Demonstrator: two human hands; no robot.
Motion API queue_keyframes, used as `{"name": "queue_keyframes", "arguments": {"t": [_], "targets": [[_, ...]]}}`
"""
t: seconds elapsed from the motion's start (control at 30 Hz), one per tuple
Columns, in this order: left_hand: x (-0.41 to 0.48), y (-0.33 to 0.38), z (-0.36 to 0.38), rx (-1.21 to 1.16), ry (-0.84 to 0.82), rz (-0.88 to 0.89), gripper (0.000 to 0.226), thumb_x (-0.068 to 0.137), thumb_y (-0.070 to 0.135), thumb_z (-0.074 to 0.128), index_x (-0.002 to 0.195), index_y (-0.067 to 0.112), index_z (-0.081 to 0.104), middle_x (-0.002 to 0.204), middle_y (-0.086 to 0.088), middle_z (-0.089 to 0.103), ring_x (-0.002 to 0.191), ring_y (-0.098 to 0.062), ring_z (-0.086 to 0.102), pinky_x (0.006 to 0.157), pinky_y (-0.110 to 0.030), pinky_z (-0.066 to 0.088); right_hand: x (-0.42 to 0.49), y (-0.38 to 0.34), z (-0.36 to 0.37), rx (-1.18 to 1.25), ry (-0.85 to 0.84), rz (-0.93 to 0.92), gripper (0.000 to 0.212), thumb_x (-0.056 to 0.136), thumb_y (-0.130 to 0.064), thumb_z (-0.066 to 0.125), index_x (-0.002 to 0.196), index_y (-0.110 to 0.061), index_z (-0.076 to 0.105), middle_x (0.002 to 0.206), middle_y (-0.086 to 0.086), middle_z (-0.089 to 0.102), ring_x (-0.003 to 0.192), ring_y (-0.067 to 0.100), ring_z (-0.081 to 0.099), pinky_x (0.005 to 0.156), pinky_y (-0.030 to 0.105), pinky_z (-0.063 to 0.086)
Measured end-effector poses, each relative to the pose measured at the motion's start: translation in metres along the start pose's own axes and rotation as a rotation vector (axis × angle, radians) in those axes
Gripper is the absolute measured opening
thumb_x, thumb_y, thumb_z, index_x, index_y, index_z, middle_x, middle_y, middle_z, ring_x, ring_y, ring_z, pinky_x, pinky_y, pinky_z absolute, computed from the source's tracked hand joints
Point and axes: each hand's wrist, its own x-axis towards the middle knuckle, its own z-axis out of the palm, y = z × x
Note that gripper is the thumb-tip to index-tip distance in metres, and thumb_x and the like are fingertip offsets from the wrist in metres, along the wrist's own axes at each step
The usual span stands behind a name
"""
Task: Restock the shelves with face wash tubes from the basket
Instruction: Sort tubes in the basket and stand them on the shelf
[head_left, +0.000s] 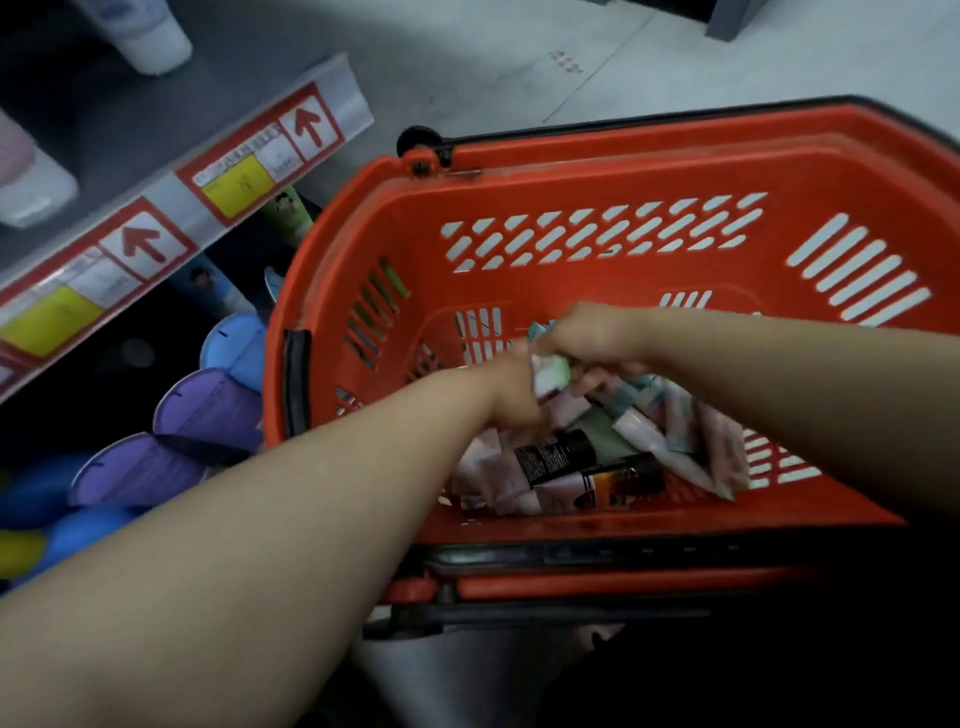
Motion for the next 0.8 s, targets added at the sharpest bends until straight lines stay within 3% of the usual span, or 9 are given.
{"name": "queue_keyframes", "arguments": {"t": [0.07, 0.17, 0.3, 0.4, 0.47, 0.53, 0.63, 0.7, 0.8], "targets": [[-0.019, 0.011, -0.016, -0.102, 0.152, 0.011, 0.05, 0.087, 0.019, 0.058, 0.127, 0.004, 0.032, 0.101, -0.008, 0.049, 0.1, -0.026, 0.056, 0.07, -0.028, 0.037, -0.018, -0.016, -0.014, 0.155, 0.062, -0.047, 0.034, 0.093, -0.027, 0.047, 0.069, -0.006, 0.058, 0.047, 0.005, 0.049, 0.031, 0.014, 0.045, 0.036, 0.017, 0.037], [-0.052, 0.018, -0.031, -0.297, 0.417, 0.068, 0.044, 0.089, 0.014, 0.053, 0.123, 0.004, 0.027, 0.105, -0.009, 0.05, 0.098, -0.024, 0.054, 0.071, -0.026, 0.037, -0.042, -0.048, -0.029, 0.245, 0.097, -0.206, 0.048, 0.099, -0.045, 0.034, 0.075, -0.011, 0.059, 0.053, 0.001, 0.053, 0.044, 0.014, 0.046, 0.047, 0.022, 0.039], [-0.106, 0.018, -0.054, -0.55, 0.647, 0.075, 0.031, 0.092, 0.013, 0.051, 0.117, 0.009, 0.032, 0.095, 0.004, 0.049, 0.085, -0.008, 0.052, 0.062, -0.016, 0.036, -0.083, -0.08, -0.028, 0.038, 0.036, -0.35, 0.022, 0.095, -0.006, 0.044, 0.106, -0.011, 0.062, 0.082, -0.001, 0.063, 0.068, 0.012, 0.056, 0.059, 0.023, 0.04], [-0.141, 0.011, -0.074, -0.561, 0.76, 0.069, 0.043, 0.088, 0.021, 0.054, 0.128, 0.009, 0.043, 0.113, -0.003, 0.058, 0.105, -0.02, 0.058, 0.084, -0.022, 0.043, -0.111, -0.1, -0.006, -0.117, -0.095, -0.454, 0.033, 0.083, 0.002, 0.061, 0.113, -0.009, 0.054, 0.074, 0.003, 0.047, 0.063, 0.015, 0.042, 0.053, 0.026, 0.032], [-0.171, 0.008, -0.086, -0.585, 0.827, 0.095, 0.048, 0.083, 0.026, 0.054, 0.129, 0.014, 0.048, 0.122, -0.004, 0.06, 0.112, -0.02, 0.057, 0.098, -0.034, 0.046, -0.127, -0.121, 0.009, -0.16, -0.039, -0.531, 0.038, 0.077, -0.001, 0.071, 0.109, -0.004, 0.052, 0.075, 0.009, 0.047, 0.066, 0.021, 0.044, 0.054, 0.031, 0.038], [-0.201, 0.002, -0.096, -0.594, 0.904, 0.135, 0.038, 0.084, 0.026, 0.055, 0.121, 0.016, 0.053, 0.119, -0.006, 0.062, 0.111, -0.022, 0.059, 0.098, -0.042, 0.047, -0.144, -0.143, 0.022, -0.225, 0.054, -0.62, 0.034, 0.075, -0.01, 0.076, 0.103, -0.003, 0.057, 0.082, 0.015, 0.056, 0.073, 0.023, 0.052, 0.061, 0.037, 0.048], [-0.243, -0.008, -0.115, -0.524, 1.046, 0.118, 0.03, 0.089, 0.02, 0.057, 0.118, 0.014, 0.058, 0.117, -0.011, 0.063, 0.11, -0.025, 0.059, 0.097, -0.042, 0.047, -0.165, -0.172, 0.042, -0.177, 0.112, -0.744, 0.018, 0.079, -0.014, 0.074, 0.092, -0.009, 0.063, 0.075, 0.002, 0.062, 0.066, 0.008, 0.057, 0.064, 0.024, 0.048], [-0.268, -0.017, -0.126, -0.511, 1.11, 0.088, 0.029, 0.09, 0.019, 0.057, 0.118, 0.012, 0.059, 0.117, -0.008, 0.065, 0.107, -0.021, 0.061, 0.094, -0.034, 0.048, -0.173, -0.191, 0.056, -0.169, 0.197, -0.83, 0.022, 0.077, -0.015, 0.076, 0.096, -0.015, 0.064, 0.077, -0.01, 0.063, 0.066, -0.004, 0.057, 0.065, 0.013, 0.045], [-0.294, -0.037, -0.134, -0.468, 1.16, -0.011, 0.031, 0.09, 0.024, 0.056, 0.12, 0.015, 0.055, 0.112, -0.002, 0.061, 0.088, -0.012, 0.06, 0.066, -0.013, 0.046, -0.176, -0.223, 0.075, -0.133, 0.335, -0.941, 0.038, 0.075, -0.015, 0.076, 0.112, -0.013, 0.064, 0.095, -0.009, 0.065, 0.079, -0.003, 0.057, 0.07, 0.005, 0.043]]}}
